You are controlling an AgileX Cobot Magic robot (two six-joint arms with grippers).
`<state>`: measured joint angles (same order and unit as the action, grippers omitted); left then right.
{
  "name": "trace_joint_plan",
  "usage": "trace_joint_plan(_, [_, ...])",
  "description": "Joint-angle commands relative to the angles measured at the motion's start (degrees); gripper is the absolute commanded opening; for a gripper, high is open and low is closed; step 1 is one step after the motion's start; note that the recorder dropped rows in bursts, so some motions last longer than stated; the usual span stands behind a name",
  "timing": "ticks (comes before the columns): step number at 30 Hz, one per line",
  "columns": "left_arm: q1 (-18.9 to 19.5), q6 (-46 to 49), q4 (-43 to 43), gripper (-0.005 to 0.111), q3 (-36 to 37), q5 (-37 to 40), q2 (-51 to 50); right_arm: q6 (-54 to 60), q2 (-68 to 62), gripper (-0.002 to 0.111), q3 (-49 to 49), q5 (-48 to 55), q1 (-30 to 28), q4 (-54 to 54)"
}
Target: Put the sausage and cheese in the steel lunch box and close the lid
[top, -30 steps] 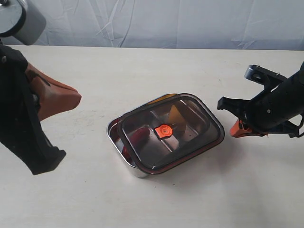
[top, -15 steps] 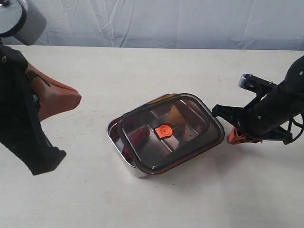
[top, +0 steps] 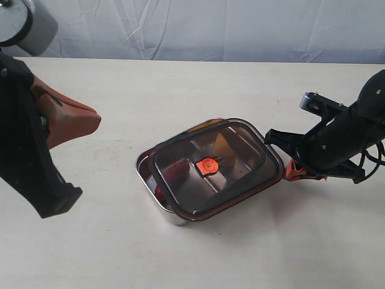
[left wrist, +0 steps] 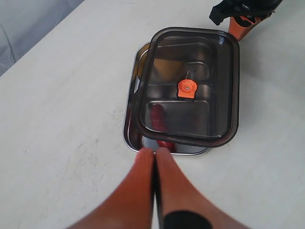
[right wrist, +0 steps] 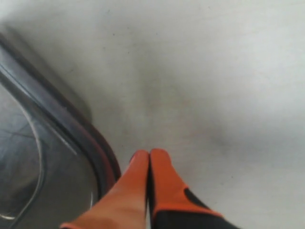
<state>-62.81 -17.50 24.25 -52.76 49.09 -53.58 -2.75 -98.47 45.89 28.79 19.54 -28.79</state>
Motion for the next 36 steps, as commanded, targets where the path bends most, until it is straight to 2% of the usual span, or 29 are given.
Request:
trace_joint_plan(1, [-0.1, -0.13, 1.0, 0.0, 0.14, -0.25, -0.07, 0.1, -0.13, -0.001, 0.28, -0.01, -0.04, -0.22])
trace_joint_plan(16, [-0.1, -0.13, 1.0, 0.0, 0.14, -0.25, -0.07, 2.27, -0.03, -0.001, 0.4, -0.01, -0.04, -3.32])
trace_joint_plan(25, [-0.1, -0.13, 1.0, 0.0, 0.14, -0.25, -0.07, 2.75, -0.03, -0.001, 5.3, 3.38, -0.04, -3.32])
trace_joint_plan(36, [-0.1, -0.13, 1.13, 0.0, 0.14, -0.25, -0.07, 2.75, -0.03, -0.001, 5.9, 4.49, -0.04, -2.86])
